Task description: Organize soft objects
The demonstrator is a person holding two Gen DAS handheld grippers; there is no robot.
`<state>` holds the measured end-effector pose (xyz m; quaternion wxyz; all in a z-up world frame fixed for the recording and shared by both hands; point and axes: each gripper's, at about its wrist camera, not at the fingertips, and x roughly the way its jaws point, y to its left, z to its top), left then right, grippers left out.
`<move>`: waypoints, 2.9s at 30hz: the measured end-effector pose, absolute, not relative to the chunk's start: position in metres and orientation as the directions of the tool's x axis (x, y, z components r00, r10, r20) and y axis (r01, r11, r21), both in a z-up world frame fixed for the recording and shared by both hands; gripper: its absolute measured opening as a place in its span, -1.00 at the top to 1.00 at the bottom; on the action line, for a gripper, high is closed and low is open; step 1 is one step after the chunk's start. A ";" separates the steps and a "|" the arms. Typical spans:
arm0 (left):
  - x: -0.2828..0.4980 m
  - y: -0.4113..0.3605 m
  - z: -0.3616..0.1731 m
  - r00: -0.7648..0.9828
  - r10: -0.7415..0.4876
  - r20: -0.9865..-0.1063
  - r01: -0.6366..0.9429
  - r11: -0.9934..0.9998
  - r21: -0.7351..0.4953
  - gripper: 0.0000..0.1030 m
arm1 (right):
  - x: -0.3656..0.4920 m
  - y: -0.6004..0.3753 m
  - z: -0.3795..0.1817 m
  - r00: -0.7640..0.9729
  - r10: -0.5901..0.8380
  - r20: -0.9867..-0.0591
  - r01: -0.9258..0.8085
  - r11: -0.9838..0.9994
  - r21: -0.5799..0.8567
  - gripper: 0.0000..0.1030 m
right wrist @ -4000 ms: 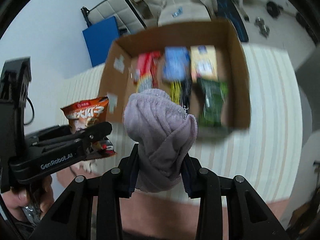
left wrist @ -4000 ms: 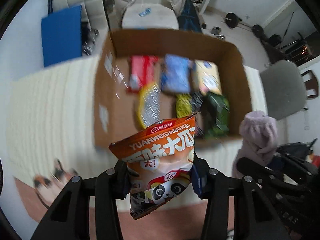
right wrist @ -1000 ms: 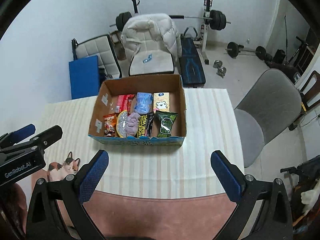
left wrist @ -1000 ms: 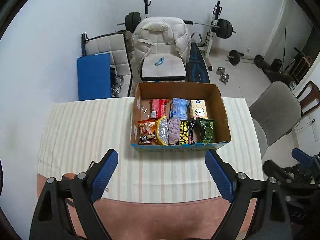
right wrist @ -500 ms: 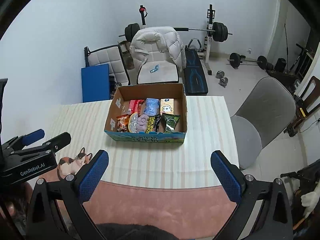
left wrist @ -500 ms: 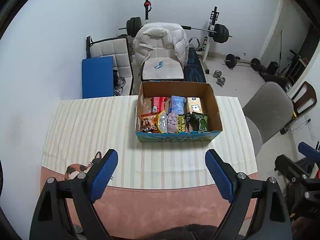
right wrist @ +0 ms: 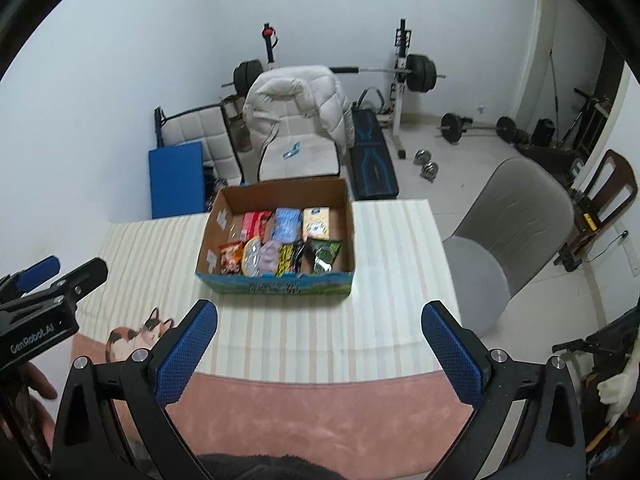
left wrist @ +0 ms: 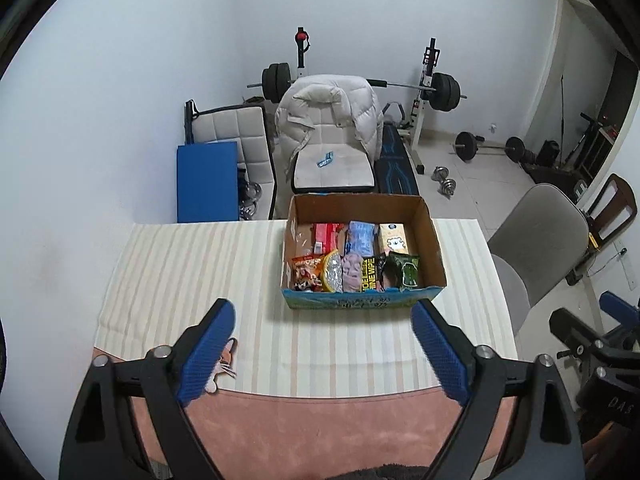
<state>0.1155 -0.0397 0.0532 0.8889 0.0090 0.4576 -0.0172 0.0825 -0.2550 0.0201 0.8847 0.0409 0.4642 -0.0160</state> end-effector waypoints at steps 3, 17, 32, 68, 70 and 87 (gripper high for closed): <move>0.115 -0.041 0.056 0.597 -0.018 -0.802 0.036 0.999 0.005 -0.93 | 0.085 -0.255 0.026 0.594 -0.016 -0.805 0.081 0.996 0.040 -1.00; 0.114 -0.048 0.065 0.633 -0.001 -0.774 0.034 0.999 0.027 -0.98 | 0.094 -0.249 0.046 0.648 -0.045 -0.760 0.080 0.997 0.009 -1.00; 0.109 -0.047 0.076 0.655 -0.007 -0.755 0.034 0.999 0.020 -0.97 | 0.089 -0.252 0.052 0.661 -0.064 -0.747 0.097 0.995 0.000 -1.00; 0.109 -0.055 0.079 0.655 -0.019 -0.755 0.048 0.999 0.017 -0.98 | 0.086 -0.255 0.054 0.661 -0.080 -0.747 0.118 0.993 -0.002 -1.00; 0.109 -0.056 0.079 0.655 -0.020 -0.756 0.050 0.999 0.017 -0.98 | 0.087 -0.255 0.053 0.660 -0.080 -0.747 0.118 0.993 -0.002 -1.00; 0.111 -0.054 0.076 0.652 -0.027 -0.758 0.053 0.999 0.011 -0.98 | 0.086 -0.256 0.053 0.662 -0.086 -0.745 0.122 0.993 -0.007 -1.00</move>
